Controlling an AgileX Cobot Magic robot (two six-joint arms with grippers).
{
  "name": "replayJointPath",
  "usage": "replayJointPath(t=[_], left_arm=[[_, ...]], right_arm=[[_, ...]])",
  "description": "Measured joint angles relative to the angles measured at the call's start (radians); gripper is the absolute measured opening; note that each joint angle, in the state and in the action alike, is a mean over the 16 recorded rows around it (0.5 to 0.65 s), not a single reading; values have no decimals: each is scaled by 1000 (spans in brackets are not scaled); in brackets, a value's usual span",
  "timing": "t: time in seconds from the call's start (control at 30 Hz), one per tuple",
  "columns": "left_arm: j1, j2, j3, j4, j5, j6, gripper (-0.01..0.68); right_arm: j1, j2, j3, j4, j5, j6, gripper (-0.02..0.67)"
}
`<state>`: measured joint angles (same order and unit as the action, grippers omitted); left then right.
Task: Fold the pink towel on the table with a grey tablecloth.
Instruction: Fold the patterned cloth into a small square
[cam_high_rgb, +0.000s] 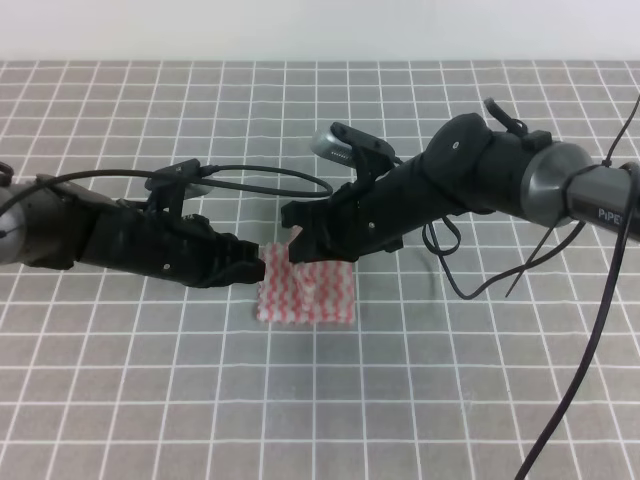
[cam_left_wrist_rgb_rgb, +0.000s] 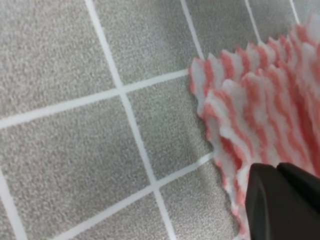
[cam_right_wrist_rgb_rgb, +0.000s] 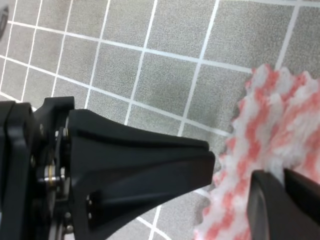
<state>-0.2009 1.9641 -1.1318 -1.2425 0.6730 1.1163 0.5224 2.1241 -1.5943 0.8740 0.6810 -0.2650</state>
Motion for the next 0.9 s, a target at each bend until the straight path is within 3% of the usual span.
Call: replayJointPath(t=[0.7, 0.9], left_arm=[[0, 0, 0, 0, -3, 0, -2], [0, 1, 0, 1, -4, -1, -2]], right_arm=[[0, 34, -29, 1, 15, -1, -13], [0, 34, -30, -2, 23, -1, 19]])
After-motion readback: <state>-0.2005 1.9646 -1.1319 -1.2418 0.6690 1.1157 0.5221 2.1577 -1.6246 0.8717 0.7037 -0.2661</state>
